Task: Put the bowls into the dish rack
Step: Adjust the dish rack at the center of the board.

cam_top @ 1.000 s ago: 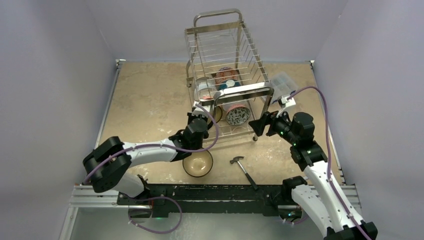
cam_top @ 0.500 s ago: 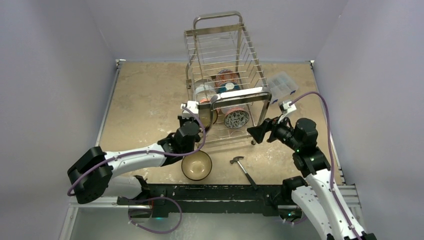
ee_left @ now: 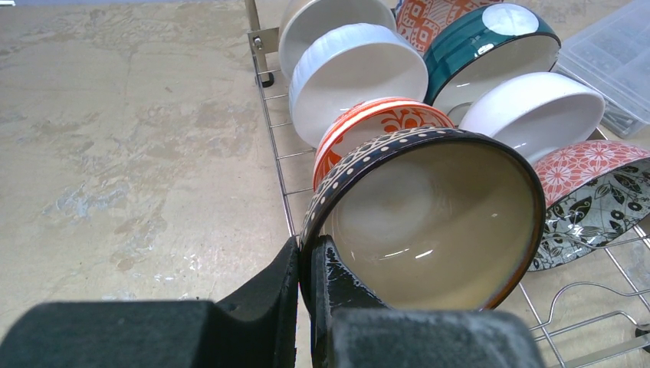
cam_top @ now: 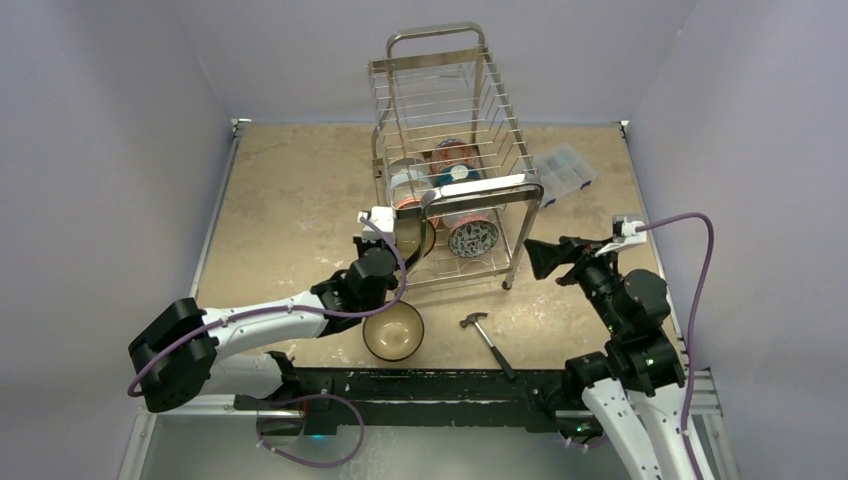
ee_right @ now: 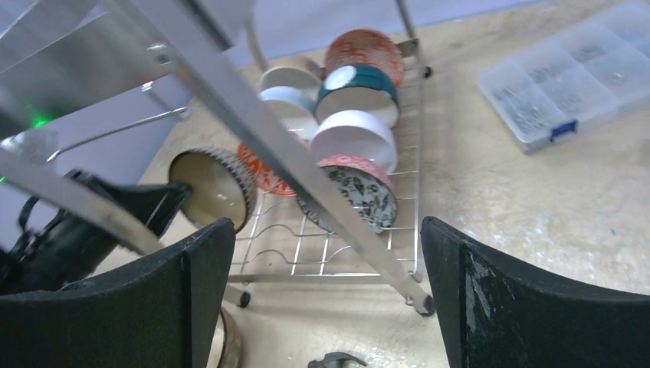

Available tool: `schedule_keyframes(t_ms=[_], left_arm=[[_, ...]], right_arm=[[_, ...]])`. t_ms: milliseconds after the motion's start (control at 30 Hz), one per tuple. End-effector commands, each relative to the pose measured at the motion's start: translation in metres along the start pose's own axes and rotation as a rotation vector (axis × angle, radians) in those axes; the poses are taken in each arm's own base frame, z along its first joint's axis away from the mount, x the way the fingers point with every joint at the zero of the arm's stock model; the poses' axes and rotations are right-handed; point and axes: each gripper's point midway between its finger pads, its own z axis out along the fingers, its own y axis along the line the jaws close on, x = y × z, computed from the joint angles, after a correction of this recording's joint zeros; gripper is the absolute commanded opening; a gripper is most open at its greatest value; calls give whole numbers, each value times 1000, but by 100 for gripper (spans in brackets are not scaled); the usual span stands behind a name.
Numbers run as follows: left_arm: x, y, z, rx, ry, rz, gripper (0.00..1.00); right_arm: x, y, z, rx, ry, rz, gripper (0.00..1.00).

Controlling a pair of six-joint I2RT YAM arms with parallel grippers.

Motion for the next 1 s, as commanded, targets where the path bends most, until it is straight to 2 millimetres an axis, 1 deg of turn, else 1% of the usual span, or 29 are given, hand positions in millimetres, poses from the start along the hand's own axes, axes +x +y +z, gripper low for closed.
schedule_keyframes(t_ms=[0, 33, 100, 200, 367, 433, 467, 533, 700, 800, 867, 967], left_arm=[[-25, -7, -3, 22, -64, -112, 0], [-25, -6, -3, 22, -65, -114, 0], [-25, -6, -4, 22, -65, -117, 0], [-26, -5, -5, 23, -66, -118, 0], [-27, -2, -7, 20, -65, -113, 0], [-26, -1, -8, 21, -65, -109, 0], [-26, 0, -8, 22, -64, -108, 0], [-26, 1, -9, 24, -64, -106, 0], [-24, 5, -11, 19, -66, -97, 0], [-23, 7, -12, 17, -65, -95, 0], [-22, 9, -12, 11, -66, -95, 0], [-22, 12, -13, 0, -69, -101, 0]], right_arm=[[-20, -35, 4, 237, -68, 83, 90], [-18, -45, 6, 296, -60, 110, 89], [-15, -56, 14, 368, -49, 155, 86], [-8, -62, 35, 390, -26, 212, 86], [-6, -60, 70, 336, -9, 250, 85], [-1, -62, 80, 311, 9, 255, 85], [-2, -60, 86, 275, 7, 249, 85], [0, -62, 94, 232, 13, 251, 86], [4, -49, 112, 33, 53, 214, 86], [6, -28, 118, -114, 101, 156, 86], [7, -11, 117, -226, 136, 119, 86], [13, 11, 107, -375, 165, 91, 85]])
